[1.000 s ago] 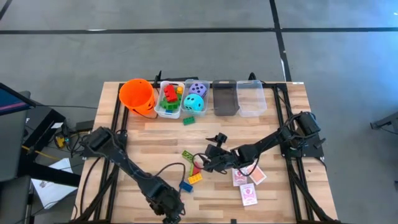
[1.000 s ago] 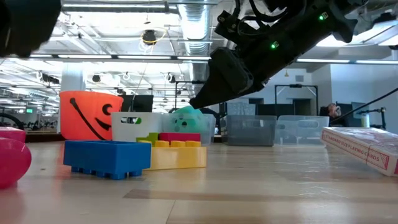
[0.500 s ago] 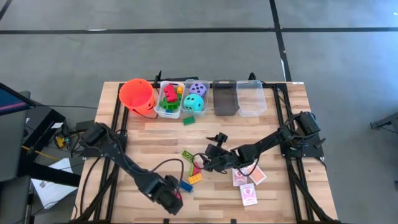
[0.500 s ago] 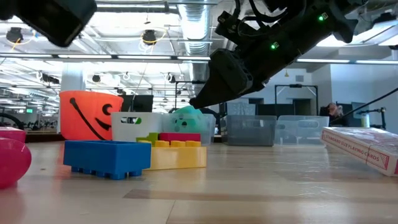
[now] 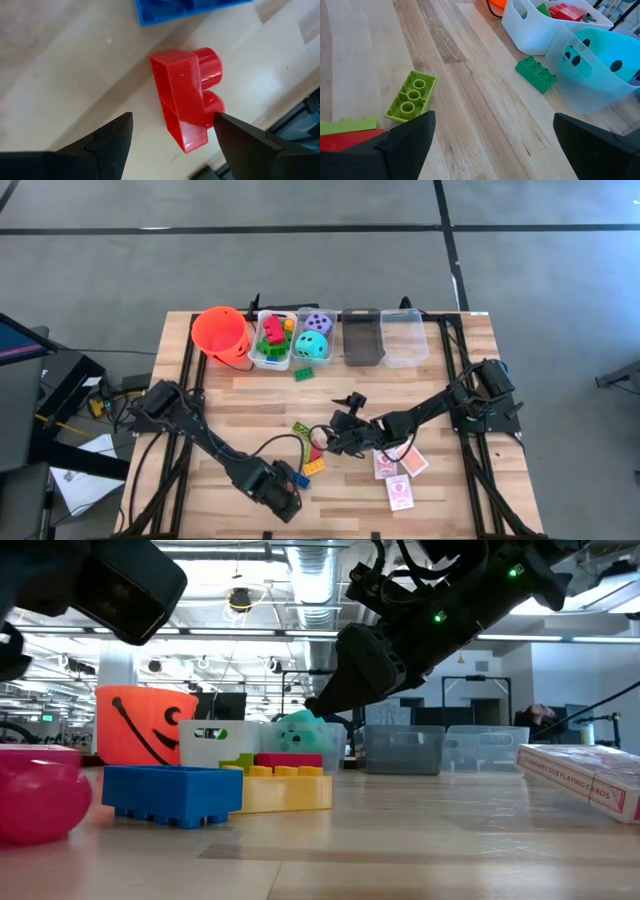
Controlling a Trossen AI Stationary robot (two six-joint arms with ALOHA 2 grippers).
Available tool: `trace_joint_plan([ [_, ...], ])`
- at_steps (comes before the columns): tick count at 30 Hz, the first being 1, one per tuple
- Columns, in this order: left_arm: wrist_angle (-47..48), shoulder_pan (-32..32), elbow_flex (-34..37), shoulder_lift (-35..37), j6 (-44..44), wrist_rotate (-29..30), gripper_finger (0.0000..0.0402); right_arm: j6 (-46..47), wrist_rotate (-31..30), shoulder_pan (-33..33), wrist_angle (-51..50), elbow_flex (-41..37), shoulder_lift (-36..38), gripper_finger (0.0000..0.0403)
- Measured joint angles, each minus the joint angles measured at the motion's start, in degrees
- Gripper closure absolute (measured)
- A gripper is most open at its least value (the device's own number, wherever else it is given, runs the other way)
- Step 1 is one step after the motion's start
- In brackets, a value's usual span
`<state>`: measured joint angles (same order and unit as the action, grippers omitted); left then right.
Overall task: Pick & Place Toys
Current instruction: Put the large red game piece into the white bin
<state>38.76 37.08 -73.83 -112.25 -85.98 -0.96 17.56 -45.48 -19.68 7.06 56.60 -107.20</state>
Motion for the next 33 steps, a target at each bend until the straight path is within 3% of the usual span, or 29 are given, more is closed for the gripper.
trace_joint_plan([
  [14, 7.81, 0.11, 0.34, 1.66, 5.31, 0.87, 0.0132, 0.0, 0.14, 0.0, 0.01, 0.0, 0.0, 0.0006],
  [22, 6.73, 0.09, 0.51, 7.1, 5.77, 10.95, 0.0132, 0.0, 0.19, 0.0, -0.06, 0.0, 0.0, 0.0006],
  [33, 5.84, -0.2, 0.64, 6.3, 5.6, 11.41, 0.0132, 0.02, 0.21, 0.0, -0.26, 0.0, 0.0, 0.0006],
])
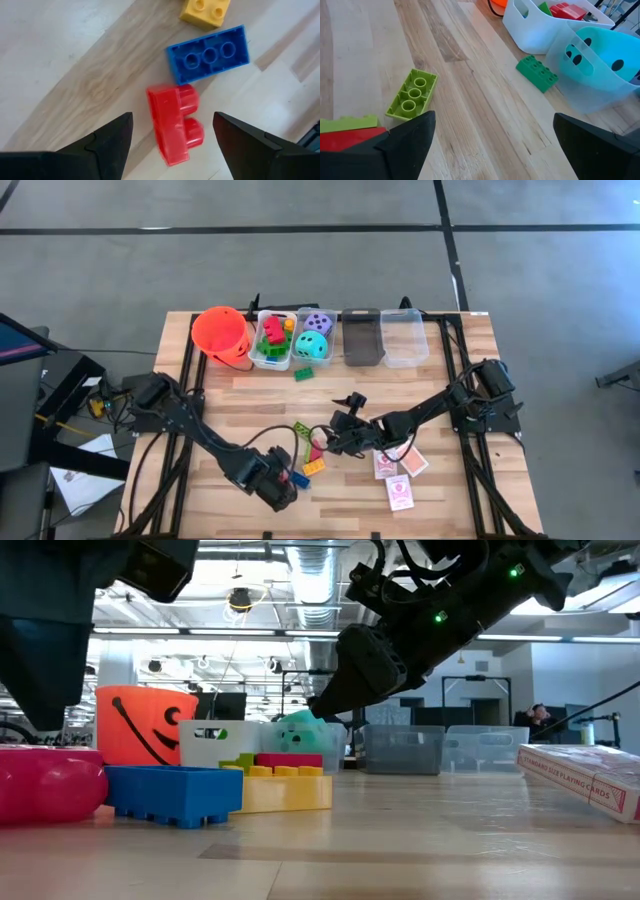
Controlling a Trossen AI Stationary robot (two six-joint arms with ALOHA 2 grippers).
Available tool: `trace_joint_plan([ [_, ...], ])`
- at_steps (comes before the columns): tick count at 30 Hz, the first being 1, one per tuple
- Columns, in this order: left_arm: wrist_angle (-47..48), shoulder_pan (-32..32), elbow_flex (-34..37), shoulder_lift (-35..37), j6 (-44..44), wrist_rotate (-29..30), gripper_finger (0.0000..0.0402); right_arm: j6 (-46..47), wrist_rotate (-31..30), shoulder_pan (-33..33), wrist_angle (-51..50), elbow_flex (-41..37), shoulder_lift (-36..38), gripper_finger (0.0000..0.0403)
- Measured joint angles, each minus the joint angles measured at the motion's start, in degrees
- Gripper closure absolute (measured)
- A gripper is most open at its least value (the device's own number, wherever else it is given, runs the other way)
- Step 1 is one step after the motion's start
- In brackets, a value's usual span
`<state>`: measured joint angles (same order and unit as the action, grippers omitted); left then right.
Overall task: Pick & Place Toys
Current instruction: Put the large red game piece into the white bin
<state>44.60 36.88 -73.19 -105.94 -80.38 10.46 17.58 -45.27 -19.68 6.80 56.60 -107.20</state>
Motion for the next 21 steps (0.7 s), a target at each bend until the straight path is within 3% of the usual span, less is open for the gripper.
trace_joint_plan([
  [21, -1.59, 0.0, -0.41, -8.26, 2.97, -4.9, 0.0146, 0.42, 0.02, 0.26, -0.55, 0.0, 0.0, 0.0006],
])
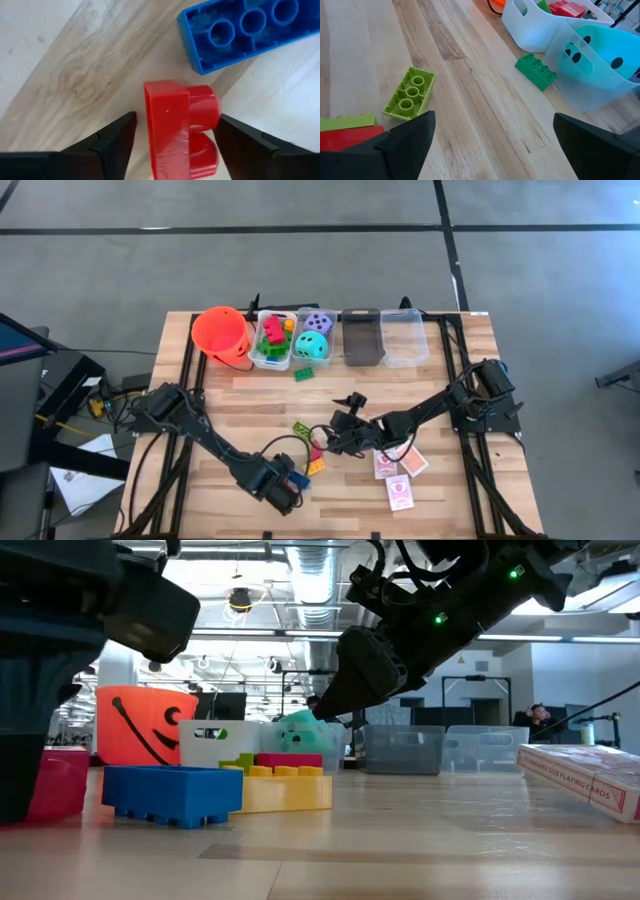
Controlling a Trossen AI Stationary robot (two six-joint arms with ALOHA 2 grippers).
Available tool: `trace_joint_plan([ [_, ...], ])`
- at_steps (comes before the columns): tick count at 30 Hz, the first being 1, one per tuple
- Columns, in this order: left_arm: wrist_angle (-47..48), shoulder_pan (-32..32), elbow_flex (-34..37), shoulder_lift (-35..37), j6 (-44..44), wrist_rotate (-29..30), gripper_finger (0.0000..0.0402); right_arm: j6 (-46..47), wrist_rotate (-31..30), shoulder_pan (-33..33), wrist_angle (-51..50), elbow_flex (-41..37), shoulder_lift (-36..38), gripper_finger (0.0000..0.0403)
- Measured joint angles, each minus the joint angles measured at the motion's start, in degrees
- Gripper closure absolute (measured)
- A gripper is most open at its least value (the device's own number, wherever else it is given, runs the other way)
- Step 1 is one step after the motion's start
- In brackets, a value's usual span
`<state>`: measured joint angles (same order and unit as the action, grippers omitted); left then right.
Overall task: Pick & Place Toys
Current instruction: Put the large red game piece into the white bin
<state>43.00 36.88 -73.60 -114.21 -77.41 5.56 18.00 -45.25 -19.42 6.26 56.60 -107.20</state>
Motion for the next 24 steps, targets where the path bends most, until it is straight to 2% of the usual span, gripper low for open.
trace_joint_plan([
  [6, 0.39, 0.24, 0.18, 0.73, 4.38, 2.46, 0.0241, 0.01, 0.0, 0.0, -0.03, 0.0, 0.0, 0.0006],
  [11, 2.86, 0.33, 0.5, 2.81, 9.33, 6.23, 0.0241, 1.33, -0.07, 0.0, 0.24, 0.02, 0.0, 0.0006],
  [15, 9.14, 0.31, 0.37, 7.38, 10.77, 11.08, 0.0241, 1.53, -0.69, -0.13, 1.65, 0.0, 0.0, 0.0006],
  [18, 16.29, 0.05, 0.39, 11.56, 10.85, 17.68, 0.0241, 0.91, -1.1, -0.38, 3.74, 0.0, 0.0, 0.0006],
  [24, 26.92, -3.18, 0.35, 20.42, 12.83, 37.64, 0.0241, -2.94, -0.98, -1.27, 10.35, 0.0, 0.01, 0.0006],
])
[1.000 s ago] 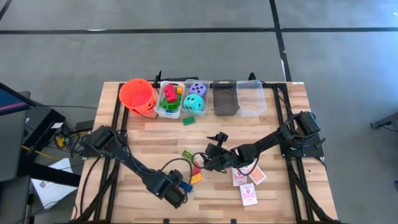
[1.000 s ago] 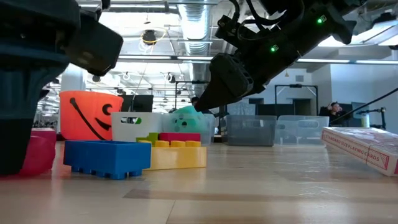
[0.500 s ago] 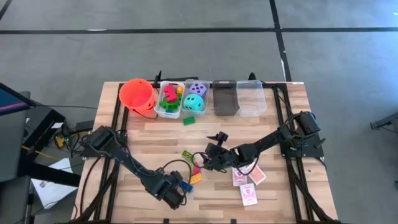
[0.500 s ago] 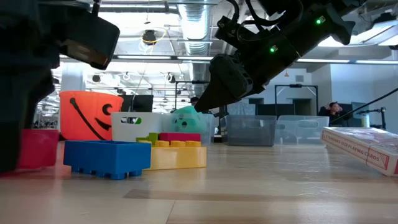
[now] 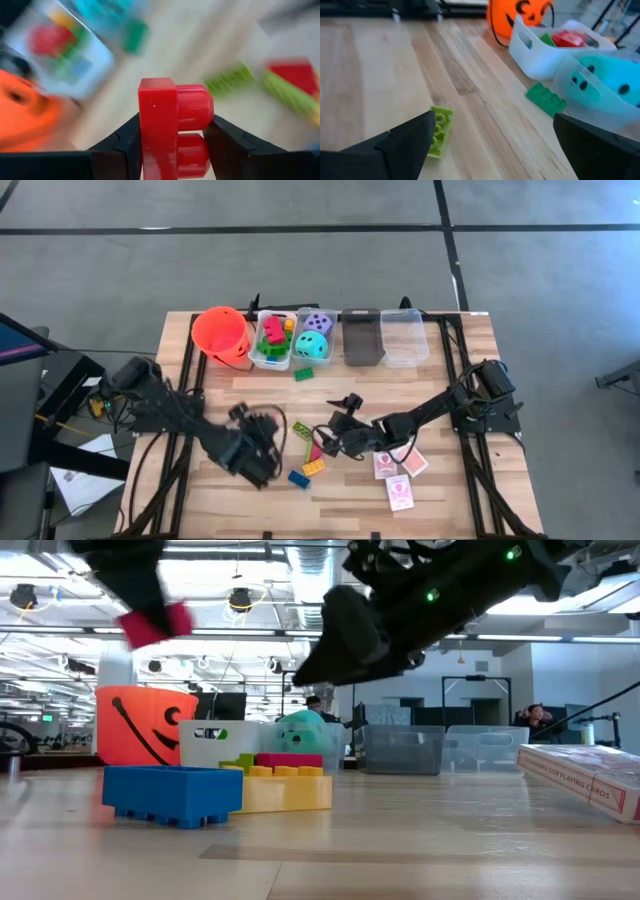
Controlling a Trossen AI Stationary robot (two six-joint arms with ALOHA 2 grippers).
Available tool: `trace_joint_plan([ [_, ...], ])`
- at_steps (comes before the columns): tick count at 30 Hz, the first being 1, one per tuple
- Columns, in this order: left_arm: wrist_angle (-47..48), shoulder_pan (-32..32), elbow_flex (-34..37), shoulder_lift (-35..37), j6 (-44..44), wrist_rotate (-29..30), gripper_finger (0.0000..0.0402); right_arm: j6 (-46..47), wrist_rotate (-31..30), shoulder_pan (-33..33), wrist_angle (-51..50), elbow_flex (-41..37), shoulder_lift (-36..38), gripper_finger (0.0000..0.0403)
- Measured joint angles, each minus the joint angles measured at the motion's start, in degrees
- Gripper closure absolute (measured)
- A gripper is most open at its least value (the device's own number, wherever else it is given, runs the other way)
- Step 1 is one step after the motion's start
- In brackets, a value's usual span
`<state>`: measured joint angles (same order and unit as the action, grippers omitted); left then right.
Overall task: Pick & Place Toys
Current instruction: Put the large red game piece into the white bin, then put the small top light green game piece into the black bin
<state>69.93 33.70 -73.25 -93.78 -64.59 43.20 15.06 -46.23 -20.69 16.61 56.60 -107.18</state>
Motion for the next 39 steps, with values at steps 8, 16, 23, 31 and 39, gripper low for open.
trace_joint_plan([
  [8, 0.66, -14.36, -0.02, 9.34, 12.87, 15.22, 0.0241, -10.31, 0.73, -1.11, 11.42, 0.0, 0.01, 0.0006],
  [16, -1.51, -34.95, -0.02, 12.26, 18.26, 19.41, 0.0241, -15.07, 0.72, -0.93, 17.06, 0.02, 2.41, 0.0006],
  [23, -11.42, -46.13, -0.02, 11.79, 32.17, 9.39, 0.0236, -11.66, 0.74, -3.77, 12.61, 0.0, 6.31, 0.0006],
  [31, -22.47, -53.42, -0.02, 11.42, 44.79, -0.13, 0.0167, -4.24, -1.34, -8.53, 5.02, 0.0, 9.83, 0.0006],
  [39, -24.98, -57.12, -0.02, 11.42, 46.97, -5.18, 0.0155, -3.39, -5.52, -11.93, 4.31, 0.0, 9.85, 0.0006],
])
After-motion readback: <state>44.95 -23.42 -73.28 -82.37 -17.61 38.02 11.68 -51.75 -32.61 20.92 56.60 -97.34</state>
